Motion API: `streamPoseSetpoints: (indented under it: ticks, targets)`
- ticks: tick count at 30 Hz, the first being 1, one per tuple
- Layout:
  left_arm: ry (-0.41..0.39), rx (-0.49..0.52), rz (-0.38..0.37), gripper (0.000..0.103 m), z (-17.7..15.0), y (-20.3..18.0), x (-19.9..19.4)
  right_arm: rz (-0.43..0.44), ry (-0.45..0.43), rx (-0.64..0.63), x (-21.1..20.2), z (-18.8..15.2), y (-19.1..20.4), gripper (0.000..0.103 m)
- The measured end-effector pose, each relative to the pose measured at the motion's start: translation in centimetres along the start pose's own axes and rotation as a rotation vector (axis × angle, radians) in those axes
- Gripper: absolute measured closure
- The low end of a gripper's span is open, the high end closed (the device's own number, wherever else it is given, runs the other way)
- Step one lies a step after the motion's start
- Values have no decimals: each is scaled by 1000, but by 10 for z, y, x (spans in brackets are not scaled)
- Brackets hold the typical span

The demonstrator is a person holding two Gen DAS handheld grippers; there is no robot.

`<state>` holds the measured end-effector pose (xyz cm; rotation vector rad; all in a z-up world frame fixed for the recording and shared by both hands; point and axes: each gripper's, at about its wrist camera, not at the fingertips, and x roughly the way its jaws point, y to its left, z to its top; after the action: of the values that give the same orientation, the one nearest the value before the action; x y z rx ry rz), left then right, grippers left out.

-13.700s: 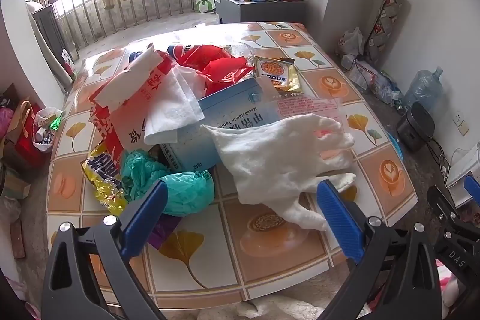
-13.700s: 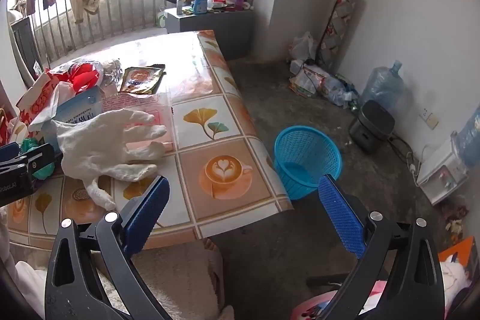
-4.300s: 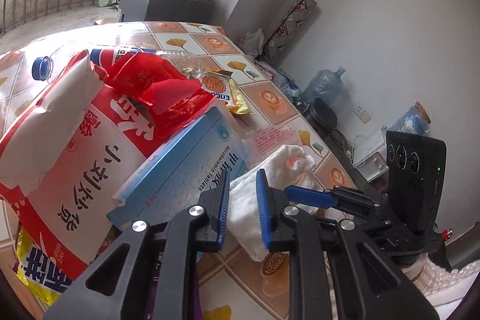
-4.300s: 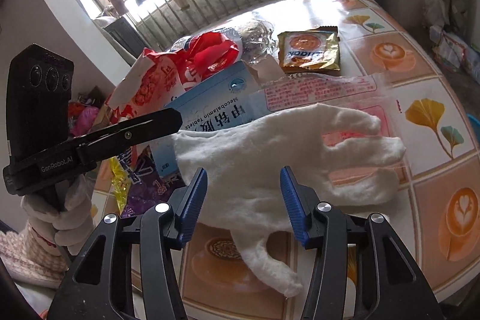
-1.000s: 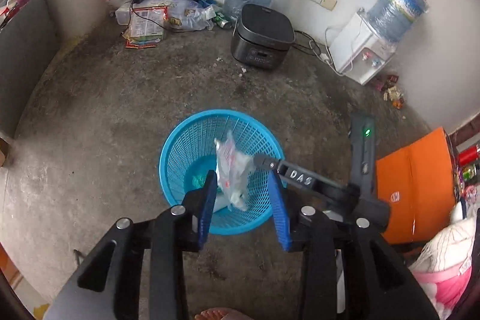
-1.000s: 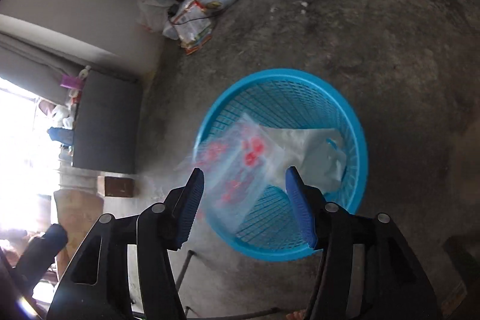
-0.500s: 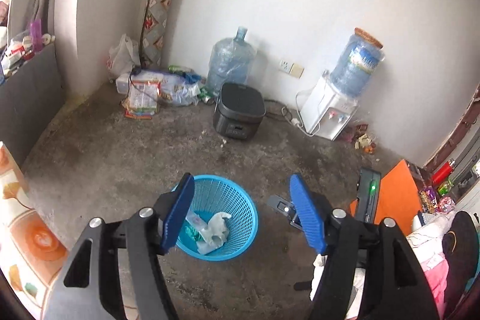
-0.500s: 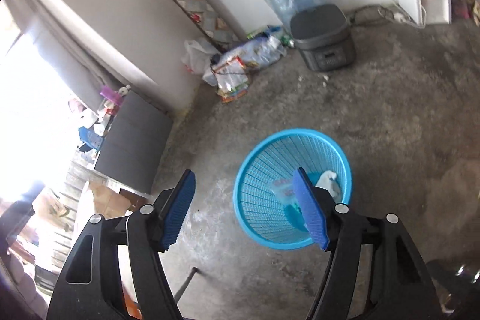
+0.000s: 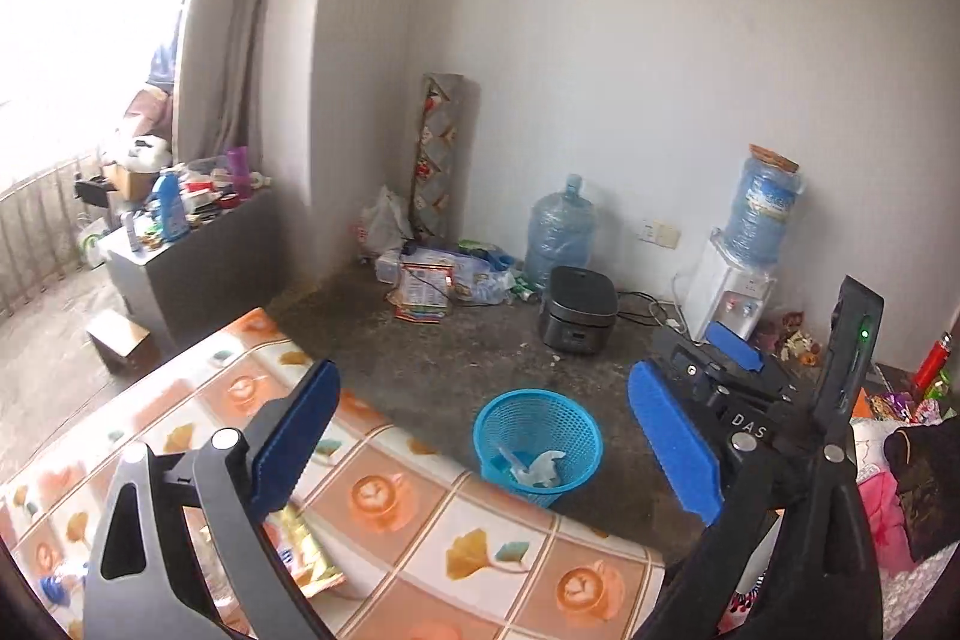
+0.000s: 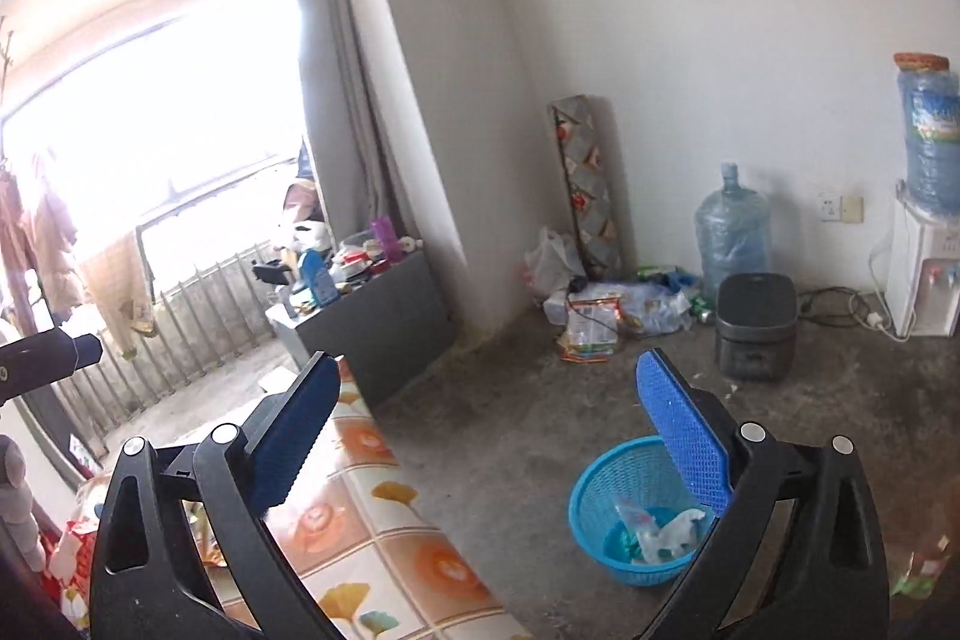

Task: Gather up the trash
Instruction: 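Move both tools back over the table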

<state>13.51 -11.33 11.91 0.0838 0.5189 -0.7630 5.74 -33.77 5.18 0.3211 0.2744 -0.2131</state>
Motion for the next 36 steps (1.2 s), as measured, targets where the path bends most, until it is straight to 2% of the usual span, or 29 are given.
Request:
streamPoseSetpoints:
  ticks: [4, 8, 13, 16, 20, 25, 36]
  targets:
    - [-31, -37, 122, 8, -25, 26, -55, 113, 28, -55, -8, -7, 39, 8]
    - [-20, -88, 188, 8, -52, 45, -97, 287, 111, -63, -9, -11, 75, 8]
    - [-19, -154, 250, 8, -84, 61, -136, 494, 290, -49, -6, -28, 122, 8]
    - [-11, -185, 270, 8, -103, 71, -152, 577, 411, -39, -2, -44, 145, 8]
    - [7, -229, 288, 10, -125, 84, -164, 618, 525, -21, 2, -61, 163, 8]
    - [29, -271, 281, 15, -143, 97, -172, 616, 620, 24, -1, -74, 173, 8]
    - [98, -267, 315, 27, -168, 112, -167, 606, 734, 32, 7, -94, 191, 8]
